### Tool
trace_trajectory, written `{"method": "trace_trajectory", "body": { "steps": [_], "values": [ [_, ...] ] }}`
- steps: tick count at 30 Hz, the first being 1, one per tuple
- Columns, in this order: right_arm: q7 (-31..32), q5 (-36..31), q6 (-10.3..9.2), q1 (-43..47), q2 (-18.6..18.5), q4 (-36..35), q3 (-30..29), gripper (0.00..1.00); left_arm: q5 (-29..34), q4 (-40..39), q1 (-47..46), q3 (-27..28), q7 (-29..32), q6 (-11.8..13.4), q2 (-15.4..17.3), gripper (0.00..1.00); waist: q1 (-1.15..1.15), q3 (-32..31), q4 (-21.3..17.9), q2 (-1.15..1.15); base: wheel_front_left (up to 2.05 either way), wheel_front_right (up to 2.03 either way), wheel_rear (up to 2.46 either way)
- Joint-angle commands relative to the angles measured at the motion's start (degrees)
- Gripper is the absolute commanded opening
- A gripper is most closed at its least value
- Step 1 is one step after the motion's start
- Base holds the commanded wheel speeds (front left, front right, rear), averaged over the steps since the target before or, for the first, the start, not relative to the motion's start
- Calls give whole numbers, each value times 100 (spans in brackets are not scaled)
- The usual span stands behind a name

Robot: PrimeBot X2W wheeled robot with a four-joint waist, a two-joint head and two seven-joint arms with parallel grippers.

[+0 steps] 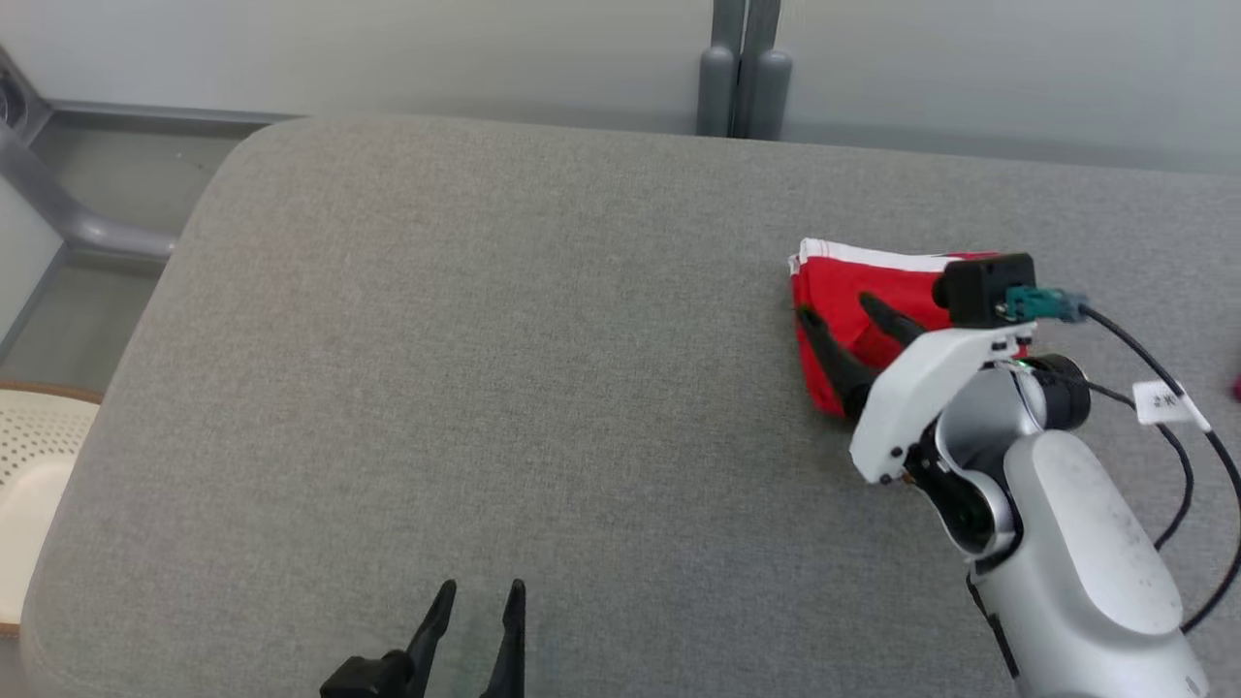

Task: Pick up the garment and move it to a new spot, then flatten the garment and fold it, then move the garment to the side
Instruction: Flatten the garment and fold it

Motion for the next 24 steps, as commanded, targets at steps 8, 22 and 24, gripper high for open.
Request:
{"method": "trace_trajectory", "body": {
  "steps": [8, 22, 24],
  "values": [
    [-2184, -544, 1, 1620, -748, -650, -790, 100, 194, -349, 587, 657, -21, 32, 8, 100, 0, -886, -784, 0, 0, 0, 0],
    [-3640, -849, 0, 3556, -683, -580, -2017, 100, 579, -859, 951, 1404, -21, -82, 7, 100, 0, -1144, -805, 0, 0, 0, 0],
    [-3641, -882, 0, 3668, -572, -705, -2102, 100, 642, -850, 951, 1437, -21, -127, 7, 100, 0, -1136, -789, 0, 0, 0, 0]
  ]
}}
